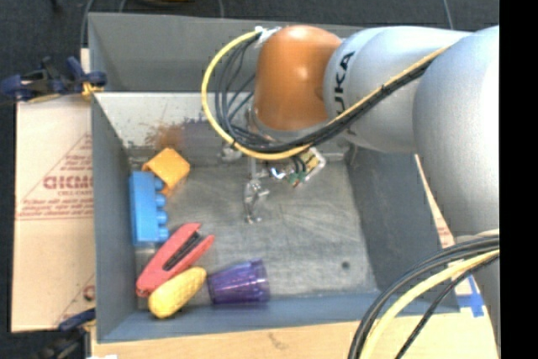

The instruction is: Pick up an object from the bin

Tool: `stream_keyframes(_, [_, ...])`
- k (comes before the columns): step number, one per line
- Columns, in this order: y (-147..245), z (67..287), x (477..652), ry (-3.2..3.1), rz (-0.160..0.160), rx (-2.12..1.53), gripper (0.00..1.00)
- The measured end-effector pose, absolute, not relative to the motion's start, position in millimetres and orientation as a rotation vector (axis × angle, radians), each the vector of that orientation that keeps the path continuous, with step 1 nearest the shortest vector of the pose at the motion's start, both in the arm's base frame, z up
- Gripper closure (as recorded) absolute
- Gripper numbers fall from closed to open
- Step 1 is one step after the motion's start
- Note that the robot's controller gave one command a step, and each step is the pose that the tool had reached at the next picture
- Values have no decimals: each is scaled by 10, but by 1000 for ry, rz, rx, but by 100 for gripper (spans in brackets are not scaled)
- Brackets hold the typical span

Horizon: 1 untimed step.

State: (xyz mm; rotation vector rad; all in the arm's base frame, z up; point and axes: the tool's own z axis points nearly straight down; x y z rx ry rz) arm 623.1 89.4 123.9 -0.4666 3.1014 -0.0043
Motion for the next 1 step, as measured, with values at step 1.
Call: stream_keyframes(1, [1027, 824, 5893, 3088, 3, -537, 0])
